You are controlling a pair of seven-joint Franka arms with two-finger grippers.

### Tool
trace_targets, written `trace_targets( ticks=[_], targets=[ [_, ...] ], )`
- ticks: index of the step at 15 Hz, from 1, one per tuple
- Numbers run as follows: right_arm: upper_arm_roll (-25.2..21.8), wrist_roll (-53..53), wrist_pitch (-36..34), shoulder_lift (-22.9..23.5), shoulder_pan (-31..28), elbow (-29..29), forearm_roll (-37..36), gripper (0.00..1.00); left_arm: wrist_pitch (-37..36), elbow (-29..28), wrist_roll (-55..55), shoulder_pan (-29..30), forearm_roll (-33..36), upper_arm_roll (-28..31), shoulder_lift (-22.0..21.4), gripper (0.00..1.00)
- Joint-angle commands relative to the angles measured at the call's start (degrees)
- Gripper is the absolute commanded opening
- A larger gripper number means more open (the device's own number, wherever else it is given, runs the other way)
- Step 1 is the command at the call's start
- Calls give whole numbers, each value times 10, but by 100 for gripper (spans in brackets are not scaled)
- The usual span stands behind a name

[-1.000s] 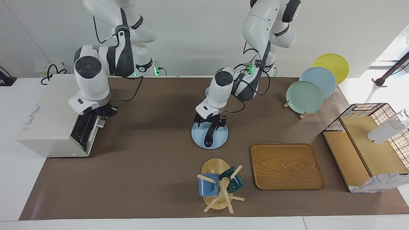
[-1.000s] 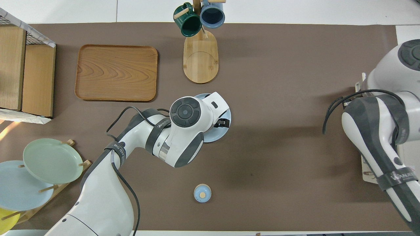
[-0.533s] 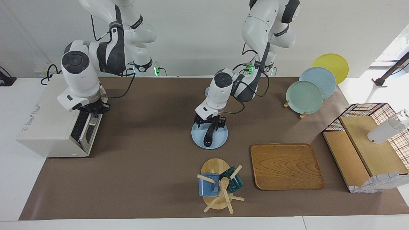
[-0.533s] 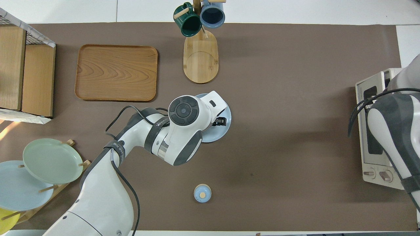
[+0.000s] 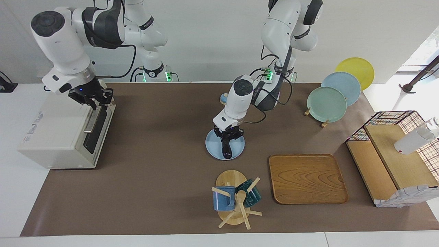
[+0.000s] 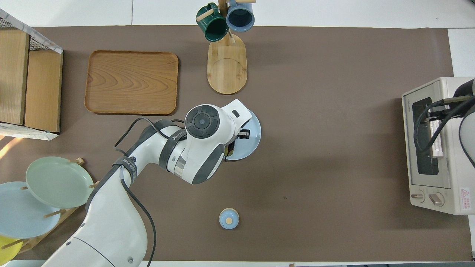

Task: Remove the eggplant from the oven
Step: 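Carry the eggplant with the left gripper onto the wooden tray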

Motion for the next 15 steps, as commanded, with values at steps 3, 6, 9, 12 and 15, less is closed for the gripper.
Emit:
trace_targets(
  ticks=[3,6,9,12,15],
  targets=[
    [11,24,2,5,9,3,27,100,-76,34,9,49,-8,0,-39,0],
    [11,24,-8,9,10,10,24,100,-159,84,20,118,-7,1,-56,0],
    [12,24,-19,12,8,18,17,100,-221,137,110,196,-4,3,-40,0],
    [12,25,-25,9,6,12,18,100,-214,136,194,266,4,5,-27,0],
    [12,24,-28,-11,8,0,17,100,-187,168,204,298,14,5,28,0]
  ],
)
